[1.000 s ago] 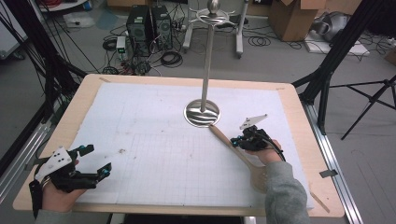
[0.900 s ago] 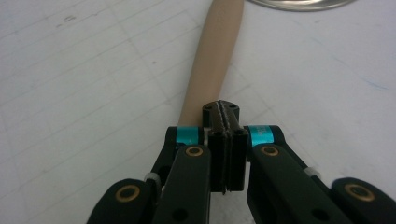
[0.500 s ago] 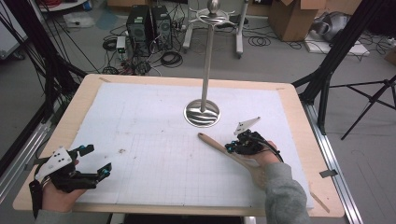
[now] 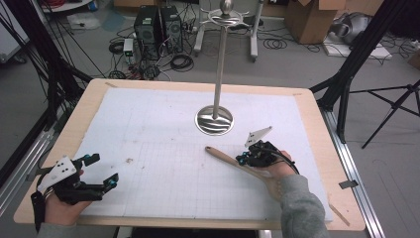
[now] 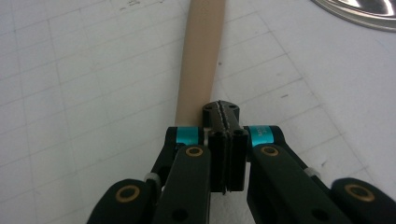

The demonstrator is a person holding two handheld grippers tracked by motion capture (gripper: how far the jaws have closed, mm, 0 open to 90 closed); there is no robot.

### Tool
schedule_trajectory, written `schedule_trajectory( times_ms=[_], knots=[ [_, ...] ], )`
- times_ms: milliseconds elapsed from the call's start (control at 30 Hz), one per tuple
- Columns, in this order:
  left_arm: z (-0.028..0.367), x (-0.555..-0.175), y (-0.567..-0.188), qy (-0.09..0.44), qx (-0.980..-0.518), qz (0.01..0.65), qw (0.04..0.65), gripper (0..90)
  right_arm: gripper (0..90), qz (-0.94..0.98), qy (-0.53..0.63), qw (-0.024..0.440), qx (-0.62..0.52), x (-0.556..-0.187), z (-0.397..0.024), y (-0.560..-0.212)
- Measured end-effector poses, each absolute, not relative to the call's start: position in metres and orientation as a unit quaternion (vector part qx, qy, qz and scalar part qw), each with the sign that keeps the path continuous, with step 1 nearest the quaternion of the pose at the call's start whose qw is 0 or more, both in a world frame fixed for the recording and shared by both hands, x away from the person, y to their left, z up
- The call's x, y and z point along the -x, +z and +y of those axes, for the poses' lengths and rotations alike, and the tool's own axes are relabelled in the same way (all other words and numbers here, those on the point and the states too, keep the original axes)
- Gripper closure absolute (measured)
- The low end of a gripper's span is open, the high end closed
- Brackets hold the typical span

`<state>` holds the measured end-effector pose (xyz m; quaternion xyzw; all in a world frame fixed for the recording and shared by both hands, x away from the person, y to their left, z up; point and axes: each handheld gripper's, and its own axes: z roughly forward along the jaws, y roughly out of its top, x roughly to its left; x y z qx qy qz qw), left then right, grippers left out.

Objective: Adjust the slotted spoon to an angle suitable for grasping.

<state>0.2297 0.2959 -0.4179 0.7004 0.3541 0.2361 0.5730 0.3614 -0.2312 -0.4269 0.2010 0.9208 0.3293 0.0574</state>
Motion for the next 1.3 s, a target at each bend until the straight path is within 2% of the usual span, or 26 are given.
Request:
schedule_trajectory(
  times_ms=[967, 1300],
  knots=[
    [0.297, -0.229, -0.418, 0.236, -0.699, 0.355, 0.574, 1.8, 90.0, 0.931, 0.333, 0.029, -0.148, -0.349, -0.211, -0.426],
    [0.298, -0.229, -0.418, 0.237, -0.699, 0.356, 0.573, 1.8, 90.0, 0.914, 0.368, 0.047, -0.163, -0.348, -0.217, -0.414]
  ],
)
